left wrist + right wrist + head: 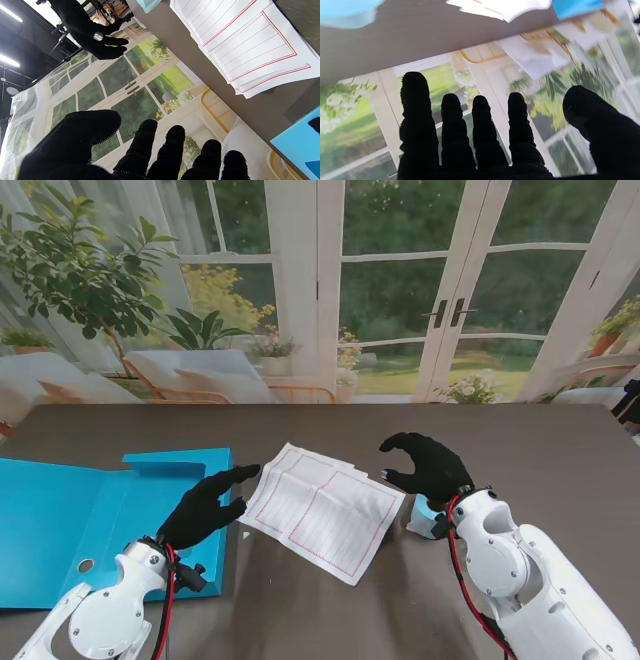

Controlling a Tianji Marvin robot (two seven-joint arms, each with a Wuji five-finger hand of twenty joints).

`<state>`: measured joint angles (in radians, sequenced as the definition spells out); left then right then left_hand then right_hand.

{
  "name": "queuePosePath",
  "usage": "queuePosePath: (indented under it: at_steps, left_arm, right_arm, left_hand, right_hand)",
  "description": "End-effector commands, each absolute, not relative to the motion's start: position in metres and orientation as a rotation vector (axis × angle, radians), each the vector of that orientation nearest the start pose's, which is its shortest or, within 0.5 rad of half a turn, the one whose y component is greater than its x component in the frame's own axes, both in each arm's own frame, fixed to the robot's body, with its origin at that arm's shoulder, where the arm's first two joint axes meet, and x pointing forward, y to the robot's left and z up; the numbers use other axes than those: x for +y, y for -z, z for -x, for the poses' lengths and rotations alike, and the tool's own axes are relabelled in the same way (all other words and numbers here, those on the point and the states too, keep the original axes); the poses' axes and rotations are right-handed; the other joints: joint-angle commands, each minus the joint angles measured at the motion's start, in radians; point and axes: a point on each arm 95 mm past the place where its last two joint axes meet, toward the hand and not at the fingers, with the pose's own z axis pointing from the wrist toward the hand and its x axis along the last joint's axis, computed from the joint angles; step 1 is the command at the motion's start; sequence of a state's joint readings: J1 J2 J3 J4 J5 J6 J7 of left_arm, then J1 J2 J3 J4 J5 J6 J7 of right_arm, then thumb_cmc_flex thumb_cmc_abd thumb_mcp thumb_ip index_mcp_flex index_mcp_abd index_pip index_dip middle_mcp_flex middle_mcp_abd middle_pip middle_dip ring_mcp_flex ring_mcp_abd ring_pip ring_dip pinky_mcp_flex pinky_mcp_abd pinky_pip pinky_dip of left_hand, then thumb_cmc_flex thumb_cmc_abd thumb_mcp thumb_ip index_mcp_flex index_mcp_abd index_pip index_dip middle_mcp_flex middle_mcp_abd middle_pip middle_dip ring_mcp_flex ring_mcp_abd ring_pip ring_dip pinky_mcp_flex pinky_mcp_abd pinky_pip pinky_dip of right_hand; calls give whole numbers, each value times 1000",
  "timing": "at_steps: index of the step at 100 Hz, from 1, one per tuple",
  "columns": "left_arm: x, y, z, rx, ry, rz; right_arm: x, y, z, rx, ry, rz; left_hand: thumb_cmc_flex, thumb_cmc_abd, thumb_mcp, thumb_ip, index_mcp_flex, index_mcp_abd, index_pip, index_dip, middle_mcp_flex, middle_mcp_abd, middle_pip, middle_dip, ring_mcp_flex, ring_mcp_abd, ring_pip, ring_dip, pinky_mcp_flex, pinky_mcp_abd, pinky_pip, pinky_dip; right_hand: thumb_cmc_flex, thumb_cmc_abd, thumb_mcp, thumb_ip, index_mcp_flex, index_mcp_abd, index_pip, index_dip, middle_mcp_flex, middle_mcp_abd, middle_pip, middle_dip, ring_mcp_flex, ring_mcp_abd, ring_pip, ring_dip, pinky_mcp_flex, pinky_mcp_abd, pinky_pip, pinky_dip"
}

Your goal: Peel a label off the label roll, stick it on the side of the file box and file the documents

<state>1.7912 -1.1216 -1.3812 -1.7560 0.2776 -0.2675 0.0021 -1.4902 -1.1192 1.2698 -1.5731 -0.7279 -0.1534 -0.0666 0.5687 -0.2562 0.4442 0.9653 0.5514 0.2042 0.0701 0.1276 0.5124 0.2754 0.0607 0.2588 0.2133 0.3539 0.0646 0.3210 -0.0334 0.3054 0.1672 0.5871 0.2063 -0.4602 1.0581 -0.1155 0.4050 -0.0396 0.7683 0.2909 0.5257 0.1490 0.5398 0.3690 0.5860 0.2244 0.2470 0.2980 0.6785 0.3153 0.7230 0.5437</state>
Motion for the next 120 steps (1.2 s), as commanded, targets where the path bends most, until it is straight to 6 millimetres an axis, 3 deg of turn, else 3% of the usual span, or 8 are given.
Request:
queuePosePath:
  at_steps: [1,26,52,93,120]
  left_arm:
    - [11,307,-345,1058,2163,1736]
    - [11,307,-344,1063,2147,1744]
    - [8,307,-346,1086,2144,1756]
    - [7,307,-345,1098,2130,1775]
    - [8,308,-344,1093,2128,1780]
  right_arm:
    - [-19,274,-442,1333,-1763,-1268]
    - [-45,268,-471,1506,-1478,-1179]
    - [-69,282,-484,1556,-1235,-1203]
    - [-77,301,-495,1667,-1029,-1249]
    - [-83,307,-497,1721,-967,-1274]
  left_hand:
    - [-38,-14,10,47,16,-4,3,-6,6,-16,-7,-3,-15,-25,-12,-8,-26,-34,-27,-5]
    - [-38,-12,11,47,16,-4,3,-6,9,-17,-6,-2,-14,-25,-12,-8,-27,-35,-27,-5]
    - [-38,-9,9,45,17,-5,3,-6,11,-15,-6,-2,-14,-27,-12,-8,-27,-36,-28,-5]
    - [-38,-6,9,43,18,-1,3,-5,14,-10,-6,-2,-14,-27,-12,-8,-28,-37,-27,-4]
    - [-38,-5,8,43,19,0,3,-5,16,-9,-5,-2,-14,-25,-12,-8,-28,-37,-27,-4]
  right_hand:
    - [-43,33,-31,22,-24,-18,3,-7,-22,-35,-2,-4,-13,-31,-4,1,-474,-37,-14,17]
    - [-52,19,-85,28,-62,-28,7,-6,-55,-47,2,-2,-29,-44,4,1,-489,-56,8,14]
    - [-49,-12,-158,32,-88,3,13,-8,-48,-46,13,6,-10,-36,19,5,-474,-66,51,7]
    - [-29,-35,-216,37,-135,56,20,-10,-71,-49,16,17,-13,-41,20,7,-478,-77,79,-9]
    - [-16,-89,-171,33,-178,98,27,-16,-114,-46,15,20,-32,-46,13,6,-496,-82,73,-25]
